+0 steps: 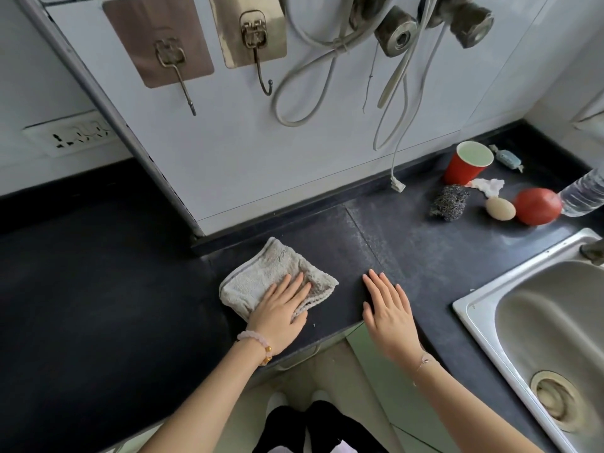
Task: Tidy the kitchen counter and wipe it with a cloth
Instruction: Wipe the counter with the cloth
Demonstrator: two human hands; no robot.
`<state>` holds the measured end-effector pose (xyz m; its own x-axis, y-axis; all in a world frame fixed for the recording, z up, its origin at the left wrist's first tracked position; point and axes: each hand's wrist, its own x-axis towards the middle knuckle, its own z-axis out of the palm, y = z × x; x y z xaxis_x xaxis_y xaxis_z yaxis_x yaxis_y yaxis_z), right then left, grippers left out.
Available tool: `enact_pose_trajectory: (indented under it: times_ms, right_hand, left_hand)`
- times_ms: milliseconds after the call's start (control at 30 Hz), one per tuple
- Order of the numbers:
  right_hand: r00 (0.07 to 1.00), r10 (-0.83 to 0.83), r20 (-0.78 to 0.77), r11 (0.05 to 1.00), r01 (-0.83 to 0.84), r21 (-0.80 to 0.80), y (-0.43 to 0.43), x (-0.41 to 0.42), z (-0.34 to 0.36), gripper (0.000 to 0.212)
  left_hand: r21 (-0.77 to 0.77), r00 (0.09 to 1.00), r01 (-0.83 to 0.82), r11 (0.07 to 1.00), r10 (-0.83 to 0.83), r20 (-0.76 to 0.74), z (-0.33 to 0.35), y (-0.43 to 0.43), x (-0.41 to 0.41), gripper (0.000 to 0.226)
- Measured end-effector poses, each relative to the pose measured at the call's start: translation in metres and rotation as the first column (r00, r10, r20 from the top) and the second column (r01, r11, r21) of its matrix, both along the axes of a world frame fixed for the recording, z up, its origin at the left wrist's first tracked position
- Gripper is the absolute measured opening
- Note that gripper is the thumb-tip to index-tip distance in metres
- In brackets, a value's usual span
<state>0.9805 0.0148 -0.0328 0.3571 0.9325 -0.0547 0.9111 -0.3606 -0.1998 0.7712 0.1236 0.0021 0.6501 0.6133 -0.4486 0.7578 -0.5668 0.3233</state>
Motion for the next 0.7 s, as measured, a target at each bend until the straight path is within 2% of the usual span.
enact_pose_trajectory:
  times_ms: [100,200,300,400,500,600,633,700]
  right_hand:
    - [1.0,0.002,-0.003,1.0,-0.002,0.004,-0.001,0.0,0.002,0.055]
    - [1.0,0.005,-0.005,1.0,-0.005,0.01,-0.001,0.0,0.003,0.056]
    - [1.0,0.01,-0.009,1.0,-0.01,0.009,-0.001,0.0,0.002,0.056]
    - [1.0,0.006,-0.013,1.0,-0.006,0.016,-0.001,-0.001,0.002,0.056]
    - [1.0,0.008,-0.006,1.0,-0.008,0.012,0.0,-0.001,0.001,0.057]
    - [1.0,0.003,0.003,1.0,-0.003,0.006,0.0,-0.002,0.001,0.057]
    - [1.0,-0.002,0.007,1.0,0.002,0.003,0.0,-0.003,0.001,0.057]
    - [1.0,-0.014,0.006,1.0,0.014,0.001,0.0,-0.004,0.001,0.056]
  left_hand:
    - [0.022,0.996,-0.091,0.996,0.091,0.0,0.001,0.01,-0.001,0.1]
    - [-0.019,0.979,-0.202,0.979,0.202,0.014,0.004,0.027,0.0,0.08]
    - [-0.064,0.967,-0.248,0.967,0.251,0.048,0.005,0.032,-0.002,0.073]
    - [-0.094,0.943,-0.302,0.949,0.311,0.116,0.004,0.026,-0.007,0.051]
    - [-0.092,0.934,-0.328,0.94,0.337,0.117,0.002,0.01,-0.025,0.057]
    - [-0.067,0.939,-0.336,0.939,0.34,0.05,0.001,-0.014,-0.045,0.1]
    - [-0.06,0.948,-0.318,0.946,0.319,0.012,-0.001,-0.022,-0.047,0.103]
    - [0.061,0.983,-0.181,0.982,0.183,-0.027,0.001,-0.035,-0.04,0.092]
